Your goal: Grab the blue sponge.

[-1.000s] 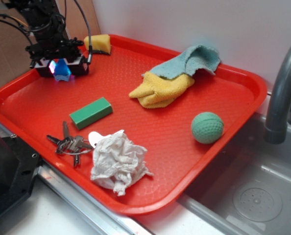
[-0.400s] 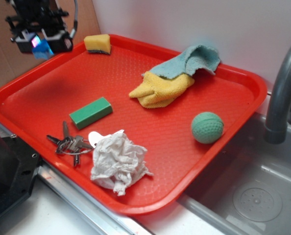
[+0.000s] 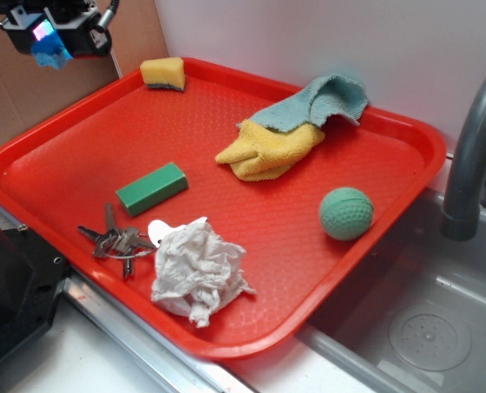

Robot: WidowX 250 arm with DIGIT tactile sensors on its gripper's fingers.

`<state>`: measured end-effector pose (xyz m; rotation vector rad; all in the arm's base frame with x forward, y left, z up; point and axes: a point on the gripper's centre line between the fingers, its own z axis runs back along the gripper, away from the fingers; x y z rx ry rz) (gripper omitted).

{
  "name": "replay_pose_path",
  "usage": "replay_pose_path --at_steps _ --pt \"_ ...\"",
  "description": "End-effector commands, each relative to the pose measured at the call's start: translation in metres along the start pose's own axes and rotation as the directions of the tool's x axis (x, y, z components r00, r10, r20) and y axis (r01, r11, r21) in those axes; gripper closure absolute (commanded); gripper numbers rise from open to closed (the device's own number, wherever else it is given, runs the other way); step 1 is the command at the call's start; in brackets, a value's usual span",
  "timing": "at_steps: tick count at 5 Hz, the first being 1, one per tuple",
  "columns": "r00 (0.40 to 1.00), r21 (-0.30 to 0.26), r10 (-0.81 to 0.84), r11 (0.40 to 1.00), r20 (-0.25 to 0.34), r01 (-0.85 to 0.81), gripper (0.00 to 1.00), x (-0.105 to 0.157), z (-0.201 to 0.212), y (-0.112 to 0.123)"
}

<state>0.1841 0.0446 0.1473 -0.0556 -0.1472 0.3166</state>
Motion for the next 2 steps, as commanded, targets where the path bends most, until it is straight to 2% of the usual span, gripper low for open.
replay_pose_path --at_steps 1,2 --pt "0.998 -0.07 -0.053 0.996 0.038 0.055 1.0 0.0137 0.0445 0.0083" --pt "0.995 0.012 -0.082 0.997 0.056 0.081 1.0 0.0185 0.0415 0.0169"
